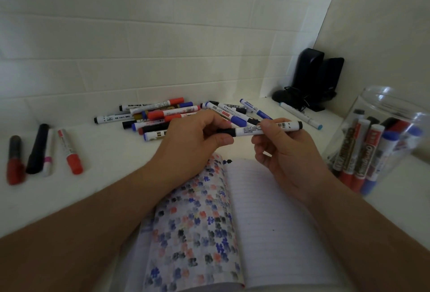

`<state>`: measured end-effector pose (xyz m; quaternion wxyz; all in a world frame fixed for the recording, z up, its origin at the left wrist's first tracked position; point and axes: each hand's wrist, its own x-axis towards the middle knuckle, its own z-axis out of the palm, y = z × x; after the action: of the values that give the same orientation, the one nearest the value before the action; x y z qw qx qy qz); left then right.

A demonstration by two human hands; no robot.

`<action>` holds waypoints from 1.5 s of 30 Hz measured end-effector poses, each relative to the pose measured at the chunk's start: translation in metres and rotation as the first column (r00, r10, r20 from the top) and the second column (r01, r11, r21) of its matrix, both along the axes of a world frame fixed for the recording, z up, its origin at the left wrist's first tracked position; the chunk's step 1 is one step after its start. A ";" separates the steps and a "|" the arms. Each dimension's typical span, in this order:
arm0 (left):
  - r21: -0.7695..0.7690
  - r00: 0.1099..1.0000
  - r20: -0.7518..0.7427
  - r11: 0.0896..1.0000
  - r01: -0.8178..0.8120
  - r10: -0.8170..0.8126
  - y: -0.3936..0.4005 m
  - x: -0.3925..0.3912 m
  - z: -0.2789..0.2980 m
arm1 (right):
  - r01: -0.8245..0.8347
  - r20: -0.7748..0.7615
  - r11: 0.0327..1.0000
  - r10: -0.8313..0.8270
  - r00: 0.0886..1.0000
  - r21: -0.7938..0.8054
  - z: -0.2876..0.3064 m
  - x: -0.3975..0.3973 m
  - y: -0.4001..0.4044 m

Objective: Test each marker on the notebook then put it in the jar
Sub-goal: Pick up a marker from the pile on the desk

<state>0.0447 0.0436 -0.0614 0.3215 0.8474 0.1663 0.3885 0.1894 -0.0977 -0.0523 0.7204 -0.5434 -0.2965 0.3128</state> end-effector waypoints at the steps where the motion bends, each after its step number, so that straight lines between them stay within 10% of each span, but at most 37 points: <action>1: 0.000 1.000 0.012 1.000 -0.011 0.011 -0.001 0.000 0.001 | -0.005 0.005 1.000 0.005 1.000 0.009 0.000 -0.001 0.001; 10: 0.000 1.000 0.023 1.000 0.021 -0.021 -0.008 0.003 0.003 | -0.035 0.169 0.999 0.037 0.985 -0.010 -0.005 -0.013 0.002; 18: 0.210 0.927 -0.374 0.970 0.122 -0.036 -0.007 -0.002 -0.004 | 0.092 0.654 0.961 0.106 0.749 -0.261 0.000 -0.011 -0.019; 23: 0.091 0.886 -0.463 0.994 0.067 -0.018 -0.004 -0.004 -0.005 | 0.257 0.780 0.862 0.222 0.584 -0.438 0.031 -0.015 -0.029; 35: 0.066 0.790 -0.598 0.974 0.217 -0.135 -0.013 -0.002 -0.007 | 0.641 0.831 0.760 -0.424 0.361 0.110 0.158 0.029 -0.139; 45: 0.020 0.793 -0.582 0.972 0.234 -0.179 -0.016 -0.006 -0.005 | 0.771 0.981 0.632 -0.093 0.168 -0.072 0.169 0.059 -0.152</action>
<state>0.0391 0.0280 -0.0664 0.2578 0.9517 0.1443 0.0836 0.2486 -0.2501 0.1170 0.2721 -0.8660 -0.3566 -0.2209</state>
